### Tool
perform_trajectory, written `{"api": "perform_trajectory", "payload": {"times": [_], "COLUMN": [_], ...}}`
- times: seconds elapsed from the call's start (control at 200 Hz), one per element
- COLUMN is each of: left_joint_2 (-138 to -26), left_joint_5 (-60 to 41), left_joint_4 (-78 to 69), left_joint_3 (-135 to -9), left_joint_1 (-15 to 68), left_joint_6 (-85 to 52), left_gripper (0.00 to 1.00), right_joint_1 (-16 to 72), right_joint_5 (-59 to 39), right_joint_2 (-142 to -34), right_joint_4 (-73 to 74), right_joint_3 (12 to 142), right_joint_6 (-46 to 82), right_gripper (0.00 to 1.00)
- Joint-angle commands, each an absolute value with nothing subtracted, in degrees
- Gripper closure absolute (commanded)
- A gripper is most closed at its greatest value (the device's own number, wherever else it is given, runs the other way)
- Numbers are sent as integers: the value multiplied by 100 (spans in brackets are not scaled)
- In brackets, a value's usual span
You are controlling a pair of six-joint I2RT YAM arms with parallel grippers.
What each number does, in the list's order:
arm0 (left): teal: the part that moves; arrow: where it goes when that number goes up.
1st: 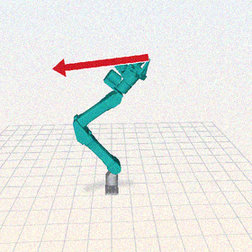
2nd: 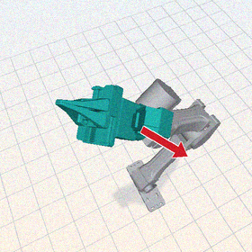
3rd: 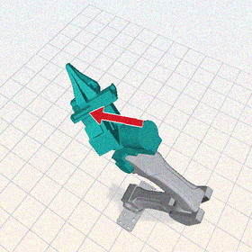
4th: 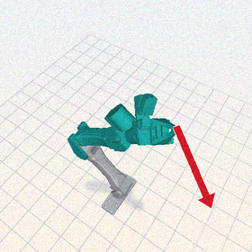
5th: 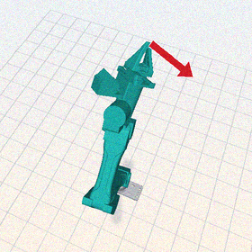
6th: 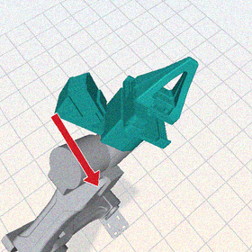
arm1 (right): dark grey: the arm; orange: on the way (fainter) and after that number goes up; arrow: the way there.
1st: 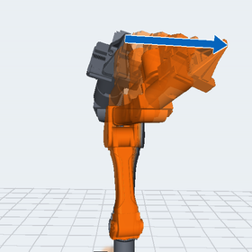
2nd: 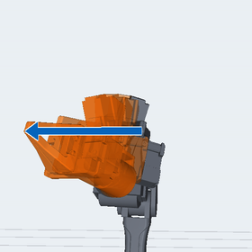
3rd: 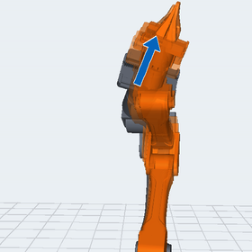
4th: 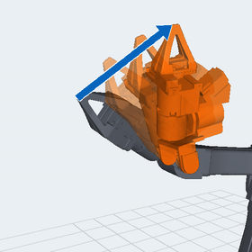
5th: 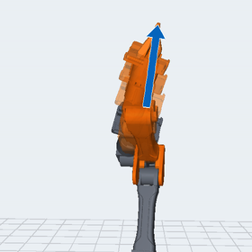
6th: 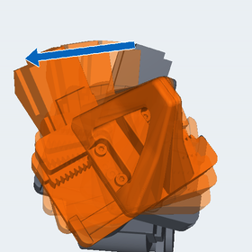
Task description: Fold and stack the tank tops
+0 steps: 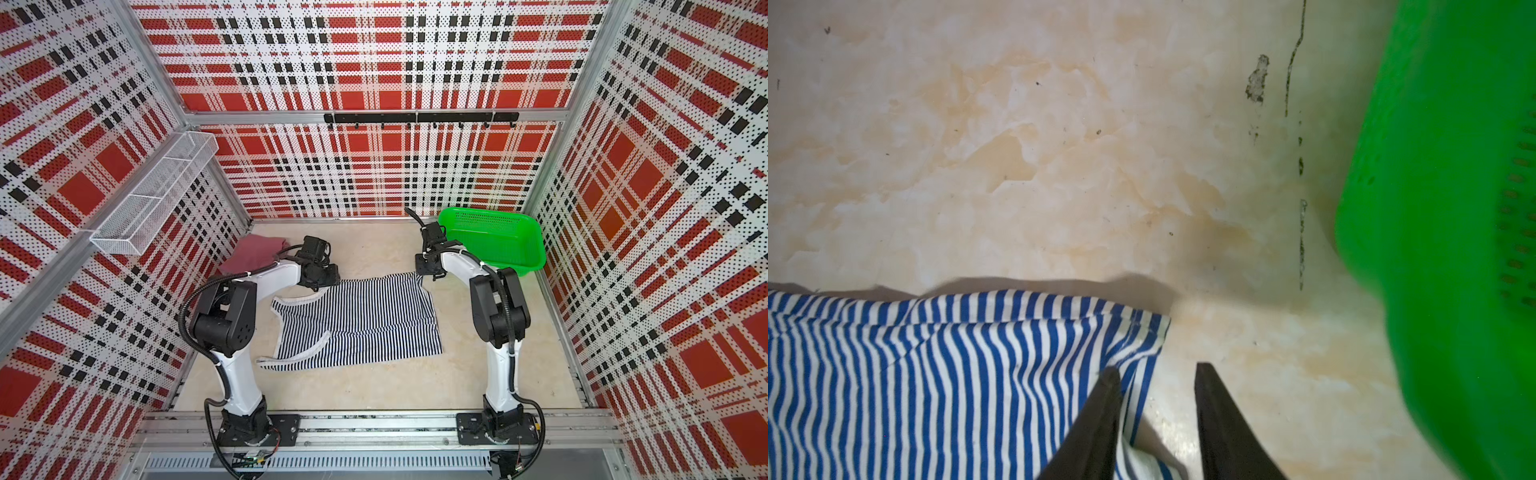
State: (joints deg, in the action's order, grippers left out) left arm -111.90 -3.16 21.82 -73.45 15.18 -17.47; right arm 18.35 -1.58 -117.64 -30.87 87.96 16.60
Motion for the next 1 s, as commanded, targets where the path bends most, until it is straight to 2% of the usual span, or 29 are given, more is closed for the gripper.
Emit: {"api": "perform_trajectory", "payload": {"times": [0.0, 0.18, 0.416, 0.471, 0.687, 0.797, 0.997], "left_joint_2": [-11376, -11560, -11708, -11707, -11661, -11590, -11387], "left_joint_5": [-243, -252, -305, -292, -199, -126, -12], "left_joint_4": [2124, 2110, 2143, 2153, 2266, 2276, 2347], "left_joint_3": [-7449, -7493, -7689, -7706, -7776, -7805, -7859], "left_joint_1": [1549, 1557, 1601, 1607, 1615, 1602, 1608], "left_joint_6": [-1626, -1635, -1626, -1619, -1478, -1399, -1270], "left_gripper": [49, 54, 75, 80, 90, 94, 94], "right_joint_1": [1808, 1855, 1855, 1854, 1854, 1855, 1837], "right_joint_5": [-412, -557, -644, -668, -226, -2, 86], "right_joint_2": [-11968, -12094, -12495, -12520, -12155, -11955, -11717], "right_joint_4": [-3006, -2893, -2959, -2965, -3072, -2938, -2824], "right_joint_3": [8922, 8879, 9190, 9211, 9338, 9325, 9263], "right_joint_6": [1564, 1549, 1525, 1523, 1186, 719, -219], "right_gripper": [65, 65, 67, 70, 100, 100, 100]}}
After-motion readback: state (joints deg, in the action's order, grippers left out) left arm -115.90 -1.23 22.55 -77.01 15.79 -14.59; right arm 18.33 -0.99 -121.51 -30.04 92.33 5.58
